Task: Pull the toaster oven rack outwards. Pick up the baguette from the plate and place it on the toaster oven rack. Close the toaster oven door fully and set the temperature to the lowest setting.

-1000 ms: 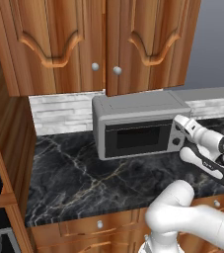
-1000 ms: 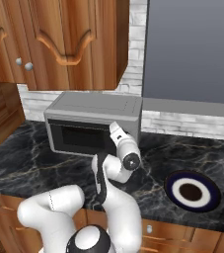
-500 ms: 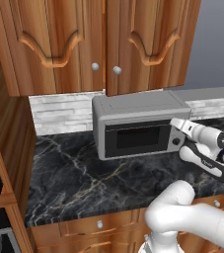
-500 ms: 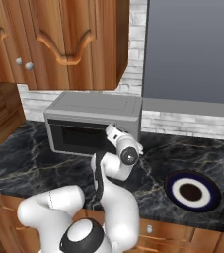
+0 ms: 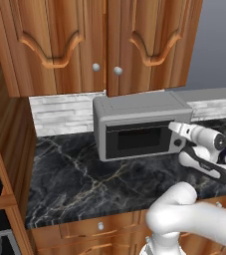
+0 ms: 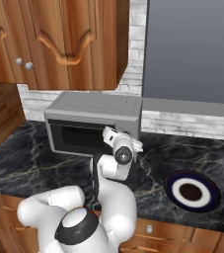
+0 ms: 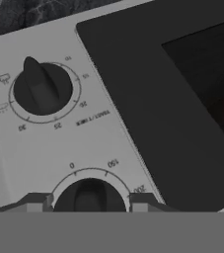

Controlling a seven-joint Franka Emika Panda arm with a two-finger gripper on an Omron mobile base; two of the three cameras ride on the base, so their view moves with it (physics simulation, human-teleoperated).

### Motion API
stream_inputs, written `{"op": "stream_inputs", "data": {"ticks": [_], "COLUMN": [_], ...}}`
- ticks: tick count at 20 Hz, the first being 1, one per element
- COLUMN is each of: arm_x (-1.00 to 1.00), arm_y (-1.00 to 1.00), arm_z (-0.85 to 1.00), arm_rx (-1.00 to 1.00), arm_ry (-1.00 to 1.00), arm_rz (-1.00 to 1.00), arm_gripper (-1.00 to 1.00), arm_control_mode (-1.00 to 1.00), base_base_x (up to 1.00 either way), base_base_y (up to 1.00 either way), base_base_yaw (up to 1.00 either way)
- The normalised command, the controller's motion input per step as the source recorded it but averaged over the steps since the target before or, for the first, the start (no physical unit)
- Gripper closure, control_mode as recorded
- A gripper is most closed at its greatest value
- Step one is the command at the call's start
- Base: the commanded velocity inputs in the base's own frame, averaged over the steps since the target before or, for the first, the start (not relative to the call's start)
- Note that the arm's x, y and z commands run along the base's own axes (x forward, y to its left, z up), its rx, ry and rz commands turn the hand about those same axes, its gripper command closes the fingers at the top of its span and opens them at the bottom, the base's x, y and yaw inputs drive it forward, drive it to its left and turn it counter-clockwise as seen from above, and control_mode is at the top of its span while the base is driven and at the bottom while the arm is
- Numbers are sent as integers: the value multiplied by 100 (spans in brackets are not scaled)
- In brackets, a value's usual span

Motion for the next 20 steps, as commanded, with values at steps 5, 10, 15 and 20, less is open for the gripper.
{"op": "stream_inputs", "data": {"ticks": [5,10,15,20], "arm_x": [0,1,1,0], "arm_y": [0,-10,-25,-11], "arm_z": [0,0,0,0], "arm_rx": [-51,-48,-44,-48], "arm_ry": [-27,-24,-25,-30], "arm_rz": [16,16,15,17], "arm_gripper": [100,100,100,100], "arm_control_mode": [-100,-100,-100,-100], "base_base_x": [0,0,0,0], "base_base_y": [0,0,0,0], "base_base_yaw": [0,0,0,0]}}
